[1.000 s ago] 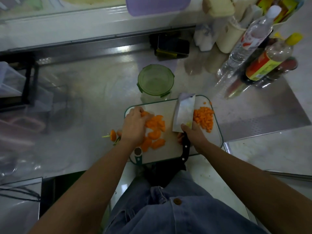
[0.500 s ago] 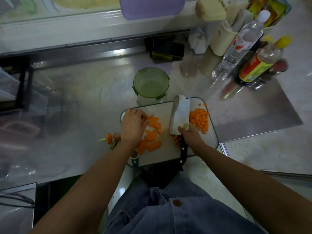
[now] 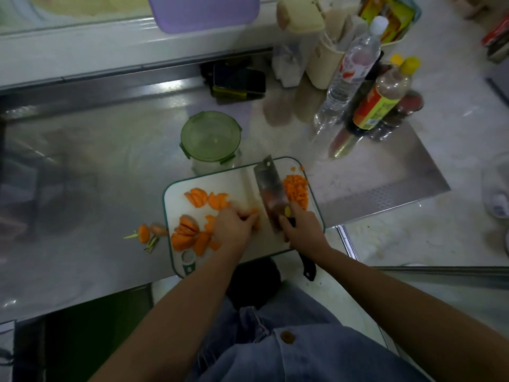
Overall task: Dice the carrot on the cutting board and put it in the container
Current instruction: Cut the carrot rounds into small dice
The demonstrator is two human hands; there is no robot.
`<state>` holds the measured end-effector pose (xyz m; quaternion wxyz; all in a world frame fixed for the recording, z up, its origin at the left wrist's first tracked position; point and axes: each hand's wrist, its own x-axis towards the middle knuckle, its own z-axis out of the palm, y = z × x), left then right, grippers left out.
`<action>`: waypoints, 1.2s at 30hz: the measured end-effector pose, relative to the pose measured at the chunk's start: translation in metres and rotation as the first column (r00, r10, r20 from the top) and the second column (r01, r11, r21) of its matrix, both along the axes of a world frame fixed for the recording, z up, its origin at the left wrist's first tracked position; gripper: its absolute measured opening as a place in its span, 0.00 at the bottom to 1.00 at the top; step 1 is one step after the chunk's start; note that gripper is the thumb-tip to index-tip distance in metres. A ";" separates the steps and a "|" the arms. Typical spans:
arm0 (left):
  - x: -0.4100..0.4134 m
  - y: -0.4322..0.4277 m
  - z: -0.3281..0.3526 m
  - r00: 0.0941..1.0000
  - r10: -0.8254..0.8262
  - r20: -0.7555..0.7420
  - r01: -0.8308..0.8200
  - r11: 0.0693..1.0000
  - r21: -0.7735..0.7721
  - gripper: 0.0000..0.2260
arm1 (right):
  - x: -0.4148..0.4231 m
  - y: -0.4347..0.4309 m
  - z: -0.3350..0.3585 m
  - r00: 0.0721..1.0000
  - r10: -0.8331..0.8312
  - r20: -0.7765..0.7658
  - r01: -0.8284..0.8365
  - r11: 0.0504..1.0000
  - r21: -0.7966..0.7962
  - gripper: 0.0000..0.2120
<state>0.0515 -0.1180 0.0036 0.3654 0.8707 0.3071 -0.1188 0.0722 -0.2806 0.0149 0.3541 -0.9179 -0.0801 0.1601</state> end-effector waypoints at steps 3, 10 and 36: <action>0.000 0.002 -0.003 0.999 -0.045 -0.029 0.048 0.994 0.094 0.20 | -0.004 -0.005 -0.005 0.996 0.046 0.077 -0.041 0.997 -0.062 0.15; -0.005 -0.003 -0.011 0.999 0.046 -0.011 -0.046 0.997 0.057 0.16 | -0.010 -0.008 -0.001 0.974 0.183 0.136 -0.158 0.972 -0.172 0.23; 0.007 -0.014 -0.003 0.955 0.271 -0.121 -0.291 0.937 -0.194 0.09 | -0.010 0.000 0.023 0.927 0.375 0.022 -0.351 0.886 -0.302 0.15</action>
